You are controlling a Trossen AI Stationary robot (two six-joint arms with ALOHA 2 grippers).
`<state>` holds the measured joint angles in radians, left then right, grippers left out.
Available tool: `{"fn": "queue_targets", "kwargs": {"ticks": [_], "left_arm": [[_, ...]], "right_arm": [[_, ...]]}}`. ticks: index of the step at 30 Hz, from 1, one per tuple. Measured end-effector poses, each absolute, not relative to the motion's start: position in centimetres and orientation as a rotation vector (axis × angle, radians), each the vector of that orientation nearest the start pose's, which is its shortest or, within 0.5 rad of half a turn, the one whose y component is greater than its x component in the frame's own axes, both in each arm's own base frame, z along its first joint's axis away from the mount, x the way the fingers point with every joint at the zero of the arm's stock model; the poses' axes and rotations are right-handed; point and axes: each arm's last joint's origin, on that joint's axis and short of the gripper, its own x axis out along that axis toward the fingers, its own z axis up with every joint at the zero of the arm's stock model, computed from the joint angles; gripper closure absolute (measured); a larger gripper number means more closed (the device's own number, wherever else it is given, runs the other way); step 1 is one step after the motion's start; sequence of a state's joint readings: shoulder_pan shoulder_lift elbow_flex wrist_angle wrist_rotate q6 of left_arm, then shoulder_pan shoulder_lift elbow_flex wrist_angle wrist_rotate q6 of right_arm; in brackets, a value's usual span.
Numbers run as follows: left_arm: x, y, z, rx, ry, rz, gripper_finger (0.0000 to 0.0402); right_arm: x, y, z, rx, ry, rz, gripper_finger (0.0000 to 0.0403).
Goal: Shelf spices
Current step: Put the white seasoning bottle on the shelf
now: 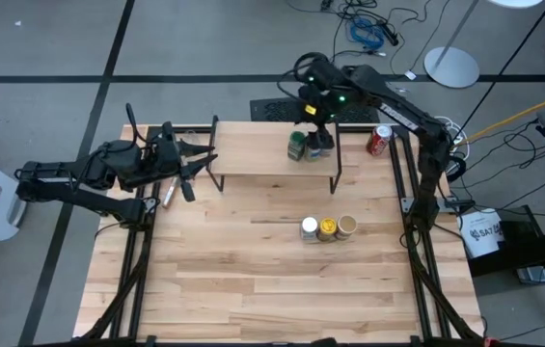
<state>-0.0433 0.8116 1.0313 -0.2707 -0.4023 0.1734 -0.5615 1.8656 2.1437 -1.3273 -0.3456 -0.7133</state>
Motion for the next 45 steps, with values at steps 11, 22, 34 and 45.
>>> {"fn": "queue_targets", "kwargs": {"ticks": [11, 22, 34, 45], "left_arm": [[18.3, 0.1, 39.5, 0.261, 0.108, 0.228, 0.0307], [24.6, -0.1, 37.3, 0.422, 0.098, 0.081, 0.0307], [28.0, 0.5, 35.2, 0.260, 0.116, 0.092, 0.0305], [32.8, 0.5, 29.2, 0.062, 0.305, -0.017, 0.0220]], "right_arm": [[26.3, -9.4, 47.8, -0.225, 0.764, -0.027, 0.0117], [25.6, -1.5, 45.6, -0.014, 1.015, -0.121, 0.0126], [25.3, 2.9, 33.5, -0.003, 0.922, -0.094, 0.0127], [23.1, 4.3, 25.0, 0.086, 0.866, -0.071, 0.0127]]}}
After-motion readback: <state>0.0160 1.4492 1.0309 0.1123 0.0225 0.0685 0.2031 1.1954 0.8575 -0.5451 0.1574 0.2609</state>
